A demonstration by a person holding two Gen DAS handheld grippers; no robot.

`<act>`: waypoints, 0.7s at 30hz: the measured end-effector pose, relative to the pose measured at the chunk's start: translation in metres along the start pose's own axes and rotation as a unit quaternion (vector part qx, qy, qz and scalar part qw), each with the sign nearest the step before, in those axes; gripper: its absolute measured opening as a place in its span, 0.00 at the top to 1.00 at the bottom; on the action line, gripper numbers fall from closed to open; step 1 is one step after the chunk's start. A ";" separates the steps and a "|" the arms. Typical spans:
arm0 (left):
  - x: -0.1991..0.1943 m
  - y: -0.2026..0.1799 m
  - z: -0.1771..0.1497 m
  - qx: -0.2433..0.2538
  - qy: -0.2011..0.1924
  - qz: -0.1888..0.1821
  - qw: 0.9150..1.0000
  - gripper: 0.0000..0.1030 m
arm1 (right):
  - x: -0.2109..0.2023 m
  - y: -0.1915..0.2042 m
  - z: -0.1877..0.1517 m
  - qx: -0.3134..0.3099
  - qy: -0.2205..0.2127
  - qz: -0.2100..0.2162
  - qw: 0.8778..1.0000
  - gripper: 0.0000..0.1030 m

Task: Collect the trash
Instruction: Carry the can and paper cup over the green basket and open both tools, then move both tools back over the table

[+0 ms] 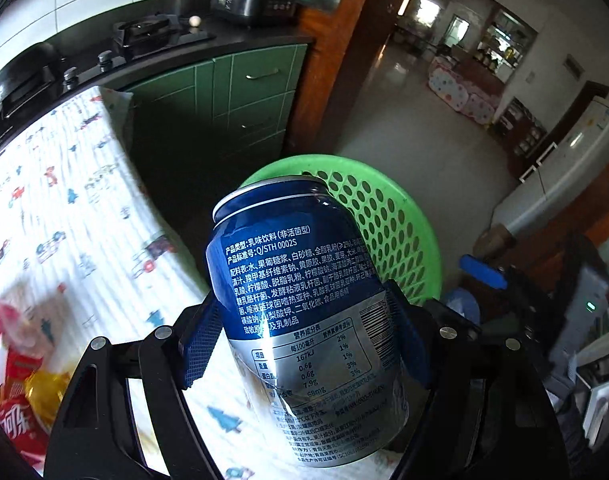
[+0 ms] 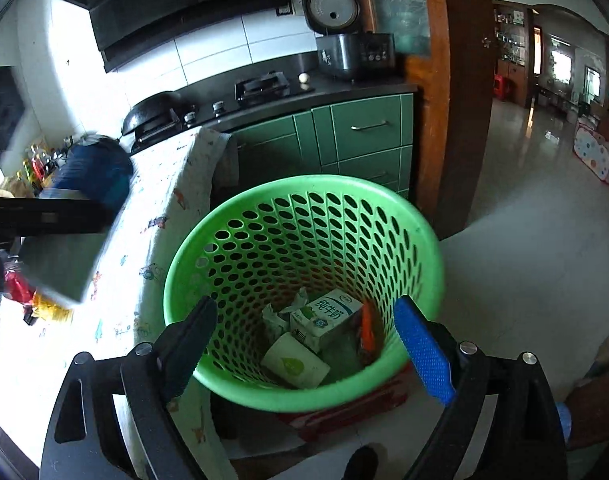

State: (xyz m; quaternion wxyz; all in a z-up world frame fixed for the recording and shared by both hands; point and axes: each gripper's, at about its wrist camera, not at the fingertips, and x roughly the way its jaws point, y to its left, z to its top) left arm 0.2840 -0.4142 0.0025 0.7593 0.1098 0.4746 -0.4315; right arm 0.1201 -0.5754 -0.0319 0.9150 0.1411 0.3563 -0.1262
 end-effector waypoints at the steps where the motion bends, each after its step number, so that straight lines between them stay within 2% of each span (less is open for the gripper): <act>1: 0.008 -0.002 0.003 0.002 0.004 0.001 1.000 0.27 | -0.003 -0.001 -0.002 -0.001 -0.002 0.000 1.000 0.15; 13: 0.078 -0.017 0.022 0.020 0.043 0.030 0.998 0.26 | -0.021 -0.017 -0.023 0.003 -0.008 0.000 1.000 0.15; 15: 0.084 -0.017 0.022 0.018 0.045 0.032 0.998 0.25 | -0.021 -0.019 -0.025 0.003 -0.007 -0.002 1.000 0.15; 17: 0.085 -0.014 0.022 0.011 0.044 0.032 0.998 0.20 | -0.020 -0.019 -0.027 0.005 -0.006 -0.003 1.000 0.15; 21: 0.080 -0.013 0.019 0.011 0.037 0.033 0.999 0.19 | -0.022 -0.018 -0.029 0.009 -0.004 -0.004 1.000 0.15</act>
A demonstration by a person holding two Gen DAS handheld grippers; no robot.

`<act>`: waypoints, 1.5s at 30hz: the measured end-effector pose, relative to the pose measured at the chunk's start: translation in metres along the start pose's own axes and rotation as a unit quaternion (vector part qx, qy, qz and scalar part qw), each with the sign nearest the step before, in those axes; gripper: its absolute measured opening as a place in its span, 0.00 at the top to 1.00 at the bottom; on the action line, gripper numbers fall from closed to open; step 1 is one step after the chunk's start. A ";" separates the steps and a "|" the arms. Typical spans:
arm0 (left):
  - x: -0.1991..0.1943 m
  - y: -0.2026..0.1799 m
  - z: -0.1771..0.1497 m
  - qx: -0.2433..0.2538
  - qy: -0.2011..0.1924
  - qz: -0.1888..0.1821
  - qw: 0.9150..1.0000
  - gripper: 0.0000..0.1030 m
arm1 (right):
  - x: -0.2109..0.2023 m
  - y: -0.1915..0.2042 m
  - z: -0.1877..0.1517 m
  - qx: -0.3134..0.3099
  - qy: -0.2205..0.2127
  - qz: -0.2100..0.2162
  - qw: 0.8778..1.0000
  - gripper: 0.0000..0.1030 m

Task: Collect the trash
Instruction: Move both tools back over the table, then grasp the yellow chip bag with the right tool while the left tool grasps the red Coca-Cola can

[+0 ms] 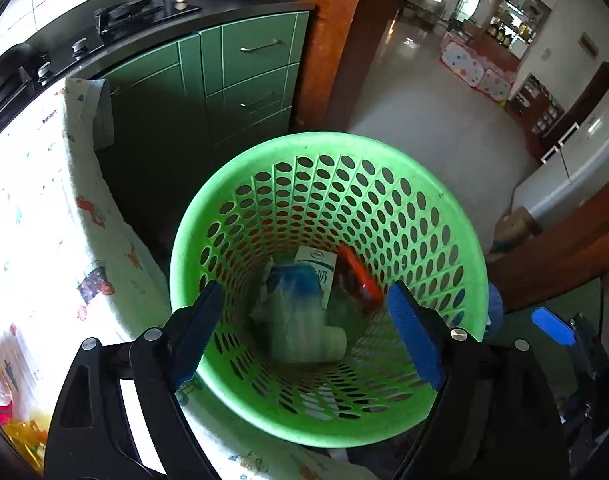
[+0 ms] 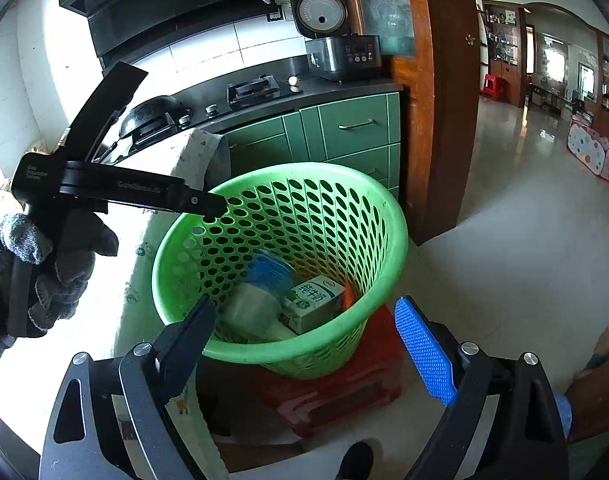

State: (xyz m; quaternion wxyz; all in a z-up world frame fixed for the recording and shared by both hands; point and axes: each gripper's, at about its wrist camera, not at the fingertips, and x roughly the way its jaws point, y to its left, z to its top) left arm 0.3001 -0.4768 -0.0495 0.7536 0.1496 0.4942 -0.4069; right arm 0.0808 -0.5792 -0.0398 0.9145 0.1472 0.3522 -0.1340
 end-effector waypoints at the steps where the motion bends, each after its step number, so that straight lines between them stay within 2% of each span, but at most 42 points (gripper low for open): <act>1: -0.003 0.001 -0.002 -0.001 -0.003 0.000 1.000 0.19 | -0.001 0.002 0.000 -0.001 0.000 0.000 1.000 0.15; 10: -0.064 0.008 -0.043 0.009 -0.044 0.014 0.999 0.19 | -0.026 0.034 -0.001 -0.014 -0.018 0.009 1.000 0.14; 13: -0.090 0.022 -0.062 -0.005 -0.058 0.011 0.998 0.19 | -0.033 0.049 -0.002 -0.021 -0.023 0.018 0.999 0.14; 21: -0.149 0.062 -0.120 -0.037 -0.095 0.035 0.994 0.19 | -0.046 0.098 -0.004 -0.041 -0.030 0.057 0.997 0.14; 30: -0.219 0.114 -0.187 -0.072 -0.142 0.085 0.984 0.19 | -0.043 0.170 -0.003 -0.084 -0.023 0.107 0.990 0.14; 40: -0.268 0.189 -0.248 -0.144 -0.158 0.129 0.968 0.19 | -0.027 0.241 0.001 -0.122 -0.005 0.154 0.980 0.14; 45: -0.280 0.215 -0.270 -0.173 -0.161 0.142 0.961 0.19 | -0.009 0.278 0.001 -0.149 0.011 0.170 0.974 0.14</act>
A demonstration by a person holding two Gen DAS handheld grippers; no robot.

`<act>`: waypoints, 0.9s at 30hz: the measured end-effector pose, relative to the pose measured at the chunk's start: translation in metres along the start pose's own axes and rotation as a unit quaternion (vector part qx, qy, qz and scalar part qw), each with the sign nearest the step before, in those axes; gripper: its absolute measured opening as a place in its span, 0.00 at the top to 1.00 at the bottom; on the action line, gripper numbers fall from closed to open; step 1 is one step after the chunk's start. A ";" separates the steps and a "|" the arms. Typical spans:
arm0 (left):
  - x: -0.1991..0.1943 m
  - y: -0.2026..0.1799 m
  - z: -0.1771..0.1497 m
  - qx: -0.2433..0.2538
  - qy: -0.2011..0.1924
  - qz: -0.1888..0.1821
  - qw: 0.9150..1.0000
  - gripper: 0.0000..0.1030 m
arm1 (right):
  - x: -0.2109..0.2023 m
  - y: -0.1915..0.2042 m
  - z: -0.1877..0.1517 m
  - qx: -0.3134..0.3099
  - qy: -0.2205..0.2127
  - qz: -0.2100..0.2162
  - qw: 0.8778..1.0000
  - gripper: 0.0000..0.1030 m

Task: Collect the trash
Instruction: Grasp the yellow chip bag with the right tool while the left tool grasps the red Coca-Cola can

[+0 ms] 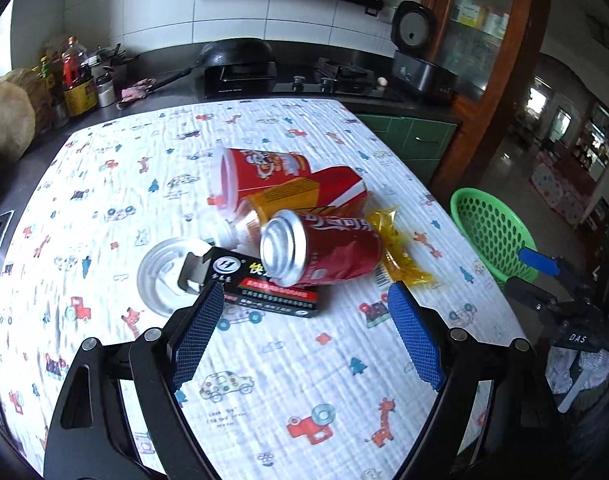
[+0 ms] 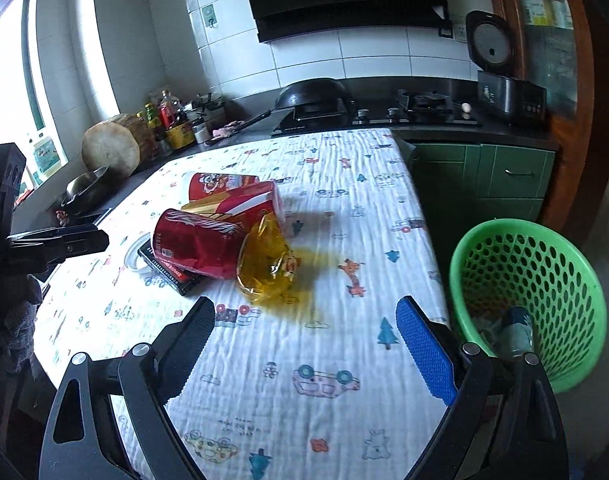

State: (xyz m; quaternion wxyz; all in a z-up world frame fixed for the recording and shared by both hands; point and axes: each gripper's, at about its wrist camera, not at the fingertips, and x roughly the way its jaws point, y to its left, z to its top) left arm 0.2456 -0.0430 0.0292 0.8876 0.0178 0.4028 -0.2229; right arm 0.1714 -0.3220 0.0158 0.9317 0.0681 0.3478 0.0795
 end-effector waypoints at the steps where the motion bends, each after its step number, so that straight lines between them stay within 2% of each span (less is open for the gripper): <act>1: -0.001 0.006 -0.002 -0.004 0.000 0.002 1.000 0.19 | 0.007 0.004 0.002 -0.004 0.004 0.004 1.000 0.14; 9: -0.002 0.035 -0.009 -0.026 0.000 0.004 1.000 0.19 | 0.065 0.025 0.011 -0.025 0.046 0.027 0.998 0.16; 18: 0.009 0.048 -0.010 -0.027 0.006 -0.004 1.000 0.19 | 0.116 0.025 0.015 -0.036 0.087 0.022 0.995 0.23; 27: 0.021 0.047 -0.005 -0.015 0.013 -0.023 1.000 0.19 | 0.141 0.016 0.018 -0.039 0.101 0.020 0.994 0.34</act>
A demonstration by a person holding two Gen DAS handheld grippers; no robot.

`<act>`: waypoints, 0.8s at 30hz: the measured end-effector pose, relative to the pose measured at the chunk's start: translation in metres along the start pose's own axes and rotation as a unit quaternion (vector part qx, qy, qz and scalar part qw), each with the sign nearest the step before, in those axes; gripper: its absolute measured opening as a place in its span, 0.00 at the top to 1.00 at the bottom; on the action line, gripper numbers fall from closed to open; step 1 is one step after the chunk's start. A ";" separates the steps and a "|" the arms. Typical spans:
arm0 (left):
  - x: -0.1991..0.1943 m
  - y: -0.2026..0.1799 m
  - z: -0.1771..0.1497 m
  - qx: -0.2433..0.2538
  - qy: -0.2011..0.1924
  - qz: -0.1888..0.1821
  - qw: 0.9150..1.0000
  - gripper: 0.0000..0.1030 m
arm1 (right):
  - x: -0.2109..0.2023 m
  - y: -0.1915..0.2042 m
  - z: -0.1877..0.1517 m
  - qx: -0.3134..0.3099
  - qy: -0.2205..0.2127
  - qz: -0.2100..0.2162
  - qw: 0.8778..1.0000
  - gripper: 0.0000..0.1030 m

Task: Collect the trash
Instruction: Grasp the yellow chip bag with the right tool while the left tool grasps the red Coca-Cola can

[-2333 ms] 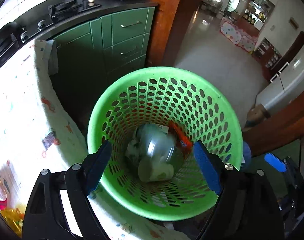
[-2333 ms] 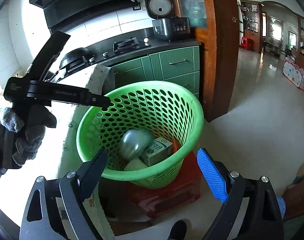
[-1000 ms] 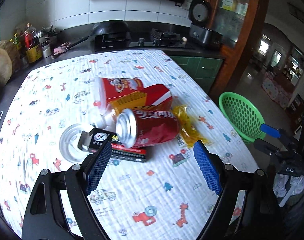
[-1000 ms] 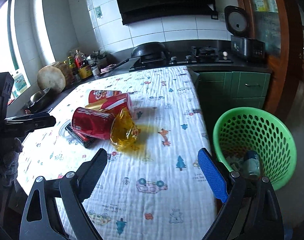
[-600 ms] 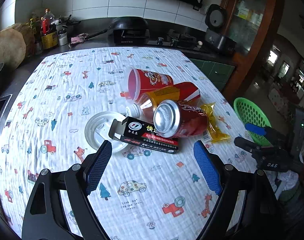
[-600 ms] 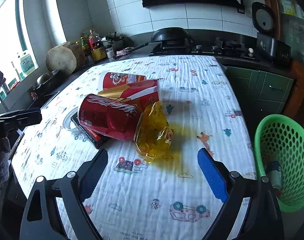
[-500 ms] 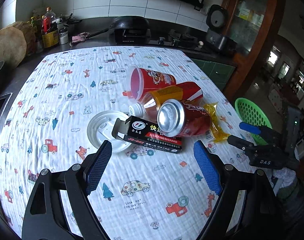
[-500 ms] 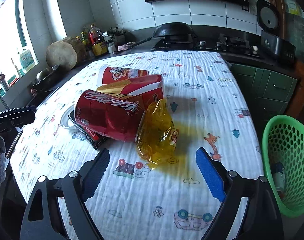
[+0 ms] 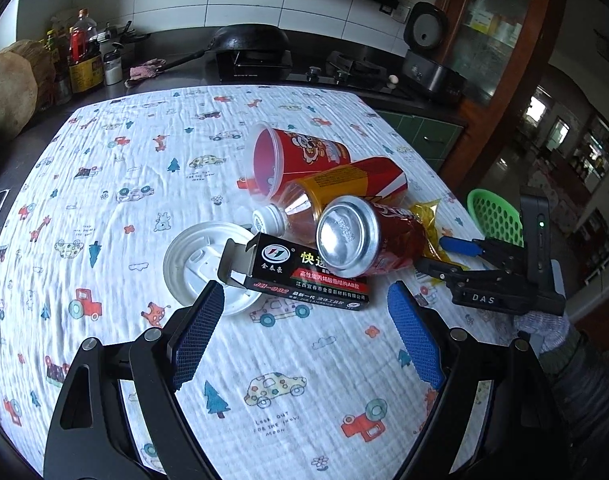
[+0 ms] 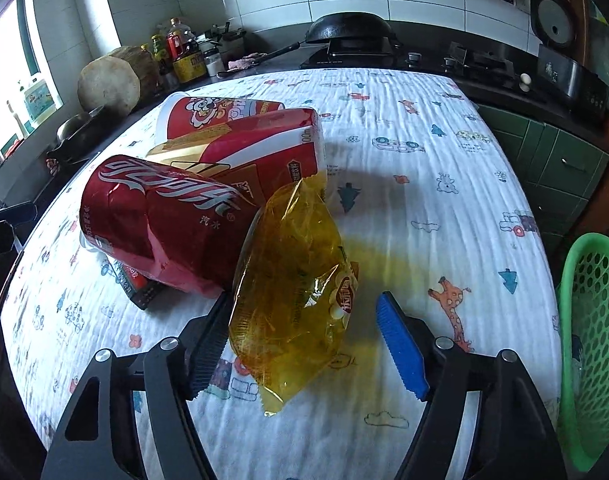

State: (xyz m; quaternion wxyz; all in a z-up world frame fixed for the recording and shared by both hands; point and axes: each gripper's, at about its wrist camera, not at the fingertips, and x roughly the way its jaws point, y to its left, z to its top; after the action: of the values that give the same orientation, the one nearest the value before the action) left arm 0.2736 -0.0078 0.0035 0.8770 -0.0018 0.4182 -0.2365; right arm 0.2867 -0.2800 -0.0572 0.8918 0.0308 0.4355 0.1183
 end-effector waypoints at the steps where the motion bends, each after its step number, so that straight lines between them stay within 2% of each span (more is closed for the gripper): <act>1: 0.002 -0.001 0.001 0.002 0.001 -0.001 1.000 0.19 | 0.001 0.000 0.001 0.000 0.001 0.001 1.000 0.35; 4: 0.007 -0.006 0.005 0.010 0.005 -0.008 1.000 0.19 | 0.005 0.003 0.001 -0.005 0.003 0.004 1.000 0.44; 7: 0.012 -0.012 0.009 0.018 0.006 -0.018 1.000 0.19 | 0.003 0.005 0.000 -0.008 0.000 0.007 1.000 0.48; 22: 0.068 -0.029 0.027 0.097 0.035 -0.035 0.994 0.19 | -0.031 -0.003 -0.011 0.013 -0.028 0.011 0.999 0.51; 24: 0.075 -0.027 0.028 0.108 0.040 -0.047 0.992 0.16 | -0.036 -0.005 -0.013 0.015 -0.032 0.013 0.999 0.51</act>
State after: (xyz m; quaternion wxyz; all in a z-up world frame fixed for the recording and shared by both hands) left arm 0.3234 -0.0681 -0.0278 0.8428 0.0830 0.4240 -0.3211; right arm 0.2560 -0.2936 -0.0384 0.9030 0.0534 0.4085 0.1222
